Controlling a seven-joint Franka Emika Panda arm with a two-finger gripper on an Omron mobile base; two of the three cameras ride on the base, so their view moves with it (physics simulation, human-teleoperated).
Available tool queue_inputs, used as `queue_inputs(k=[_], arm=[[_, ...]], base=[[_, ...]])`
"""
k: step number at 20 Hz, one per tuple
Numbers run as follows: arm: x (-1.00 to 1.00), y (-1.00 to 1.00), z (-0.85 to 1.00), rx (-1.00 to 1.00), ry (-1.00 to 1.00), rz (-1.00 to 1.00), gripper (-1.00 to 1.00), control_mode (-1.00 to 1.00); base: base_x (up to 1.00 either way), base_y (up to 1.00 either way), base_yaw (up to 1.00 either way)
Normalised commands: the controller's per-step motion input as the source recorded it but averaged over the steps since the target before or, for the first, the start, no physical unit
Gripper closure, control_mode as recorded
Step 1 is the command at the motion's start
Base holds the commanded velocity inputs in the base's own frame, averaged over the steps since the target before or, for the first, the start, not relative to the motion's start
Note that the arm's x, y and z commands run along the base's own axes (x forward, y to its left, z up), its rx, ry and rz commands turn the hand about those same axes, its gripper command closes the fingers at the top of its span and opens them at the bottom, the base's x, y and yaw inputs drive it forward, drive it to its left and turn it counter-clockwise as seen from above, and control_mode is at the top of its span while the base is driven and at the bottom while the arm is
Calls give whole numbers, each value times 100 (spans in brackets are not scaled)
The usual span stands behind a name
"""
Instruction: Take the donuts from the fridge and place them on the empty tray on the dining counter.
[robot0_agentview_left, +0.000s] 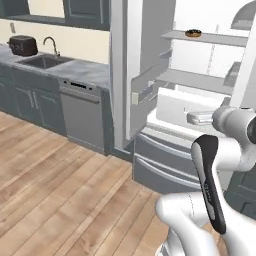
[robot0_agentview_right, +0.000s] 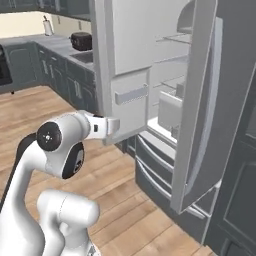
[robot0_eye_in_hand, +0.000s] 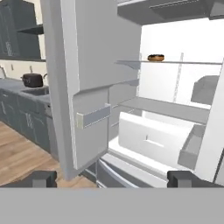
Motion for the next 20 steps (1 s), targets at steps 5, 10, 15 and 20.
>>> queue_inputs(k=[5, 10, 15, 20], arm=[[0, 0, 0, 0, 0, 0, -100, 100], [0, 0, 0, 0, 0, 0, -100, 100], [0, 0, 0, 0, 0, 0, -100, 100], [0, 0, 0, 0, 0, 0, -100, 100]], base=[[74, 68, -49], [38, 2, -37], [32, -16, -30], [61, 40, -30]])
